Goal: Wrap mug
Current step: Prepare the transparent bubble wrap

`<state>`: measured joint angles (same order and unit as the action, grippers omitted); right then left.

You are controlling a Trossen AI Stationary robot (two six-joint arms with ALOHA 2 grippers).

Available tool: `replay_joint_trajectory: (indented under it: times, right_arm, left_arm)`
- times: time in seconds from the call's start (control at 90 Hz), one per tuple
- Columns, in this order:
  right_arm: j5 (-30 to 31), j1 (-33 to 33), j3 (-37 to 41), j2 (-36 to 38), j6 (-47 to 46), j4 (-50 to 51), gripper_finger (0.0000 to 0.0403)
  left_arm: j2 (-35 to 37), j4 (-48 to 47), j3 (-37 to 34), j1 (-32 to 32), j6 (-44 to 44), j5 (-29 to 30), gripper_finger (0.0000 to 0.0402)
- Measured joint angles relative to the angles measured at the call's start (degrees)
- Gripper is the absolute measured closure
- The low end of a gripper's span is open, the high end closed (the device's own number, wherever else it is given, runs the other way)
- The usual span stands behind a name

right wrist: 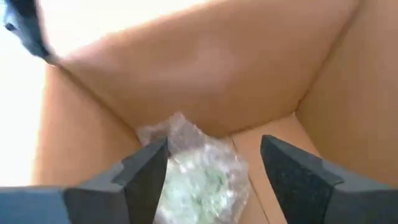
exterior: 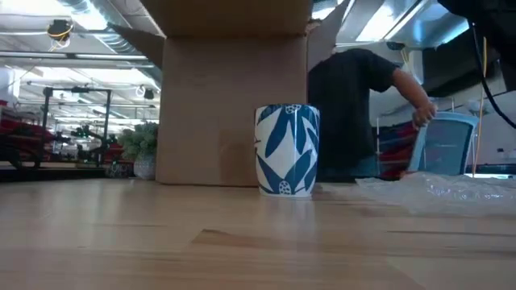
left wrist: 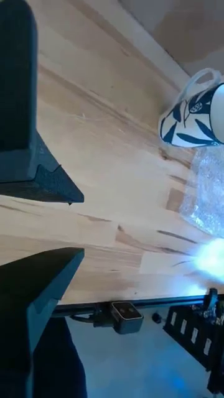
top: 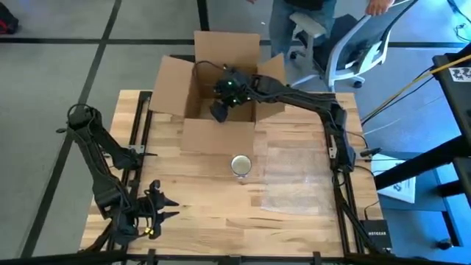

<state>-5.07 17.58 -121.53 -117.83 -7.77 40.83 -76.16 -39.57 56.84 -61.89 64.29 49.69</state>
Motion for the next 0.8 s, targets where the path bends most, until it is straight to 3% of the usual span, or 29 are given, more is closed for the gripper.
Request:
replay_joint_trajectory:
  times: [0.356,0.578,0.8]
  right_arm:
    - [-0.14,-4.86,-13.40,0.36,2.43,6.30,0.0170]
    - [-1.89,-13.00,-12.10,3.85,2.78,12.53,0.0171]
    - [-0.95,-25.92,-10.88,3.24,2.78,18.80,0.0171]
  left_arm:
    - [0.00,-0.03,0.00,0.00,-0.28,-0.22,0.0290]
    - [0.00,-0.09,0.00,0.00,-0.42,-0.22,0.0290]
    - [0.00,-0.04,0.00,0.07,-0.19,-0.22,0.0290]
